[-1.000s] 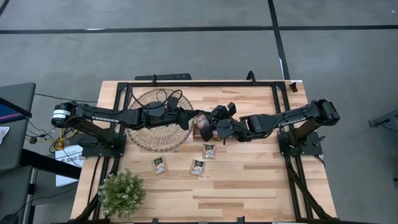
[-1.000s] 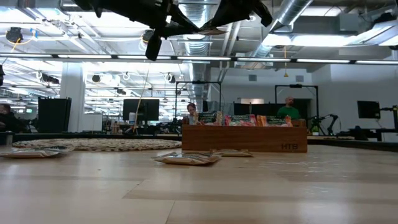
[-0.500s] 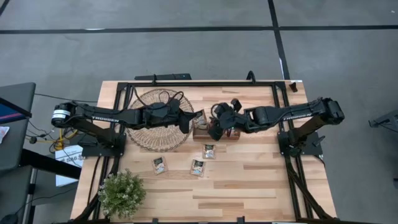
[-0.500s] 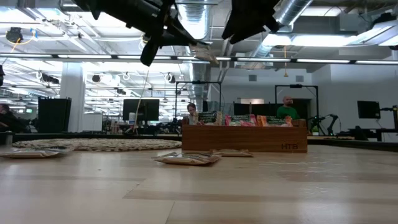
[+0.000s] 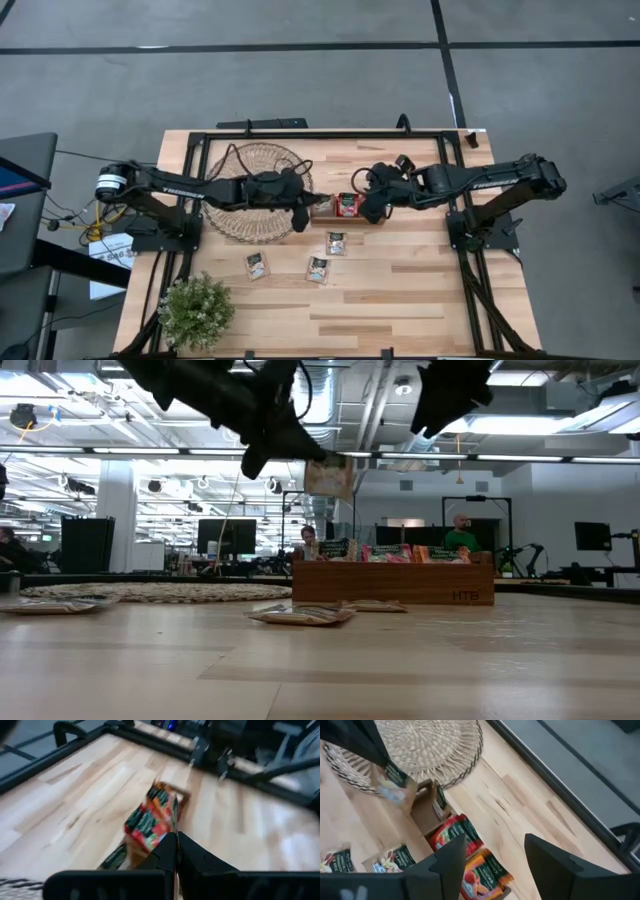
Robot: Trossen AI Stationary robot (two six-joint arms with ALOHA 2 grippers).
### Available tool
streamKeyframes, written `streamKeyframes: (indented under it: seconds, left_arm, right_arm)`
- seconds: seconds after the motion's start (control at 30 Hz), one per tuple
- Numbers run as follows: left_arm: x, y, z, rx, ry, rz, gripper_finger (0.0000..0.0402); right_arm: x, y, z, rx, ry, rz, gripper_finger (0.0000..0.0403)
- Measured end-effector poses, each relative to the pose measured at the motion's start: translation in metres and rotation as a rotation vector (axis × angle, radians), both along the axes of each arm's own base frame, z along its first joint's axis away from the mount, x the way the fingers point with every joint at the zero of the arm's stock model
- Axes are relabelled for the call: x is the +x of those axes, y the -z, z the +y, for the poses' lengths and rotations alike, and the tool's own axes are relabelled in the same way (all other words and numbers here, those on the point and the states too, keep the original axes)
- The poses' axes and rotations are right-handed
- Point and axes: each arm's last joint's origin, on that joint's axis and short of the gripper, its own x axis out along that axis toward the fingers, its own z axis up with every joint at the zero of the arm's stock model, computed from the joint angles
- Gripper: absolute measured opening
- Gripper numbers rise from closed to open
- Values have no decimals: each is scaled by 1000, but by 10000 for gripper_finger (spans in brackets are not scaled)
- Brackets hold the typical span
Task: Pick & Place Tea
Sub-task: Put the brown tea bag into the left section of the wooden organizer
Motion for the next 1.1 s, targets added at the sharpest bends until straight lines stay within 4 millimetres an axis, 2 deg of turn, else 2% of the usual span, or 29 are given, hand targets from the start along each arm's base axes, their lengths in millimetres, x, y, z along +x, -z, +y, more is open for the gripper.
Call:
streamKeyframes:
  seconds: [0.3,0.53,0.7,1.0,1.1]
  left_arm:
    - [11,27,2,172,24,124,0]
    - [14,25,4,255,7,103,0]
    - [16,33,7,234,2,131,0]
    - [37,48,10,250,1,171,0]
    - [38,50,11,262,-7,198,0]
  right_arm:
    - [6,8,1,-2,9,33,180]
    - [10,11,1,0,9,11,176]
    - [10,11,1,1,9,4,177]
    - [10,11,3,2,3,-3,171]
    - [11,10,5,2,-5,-7,171]
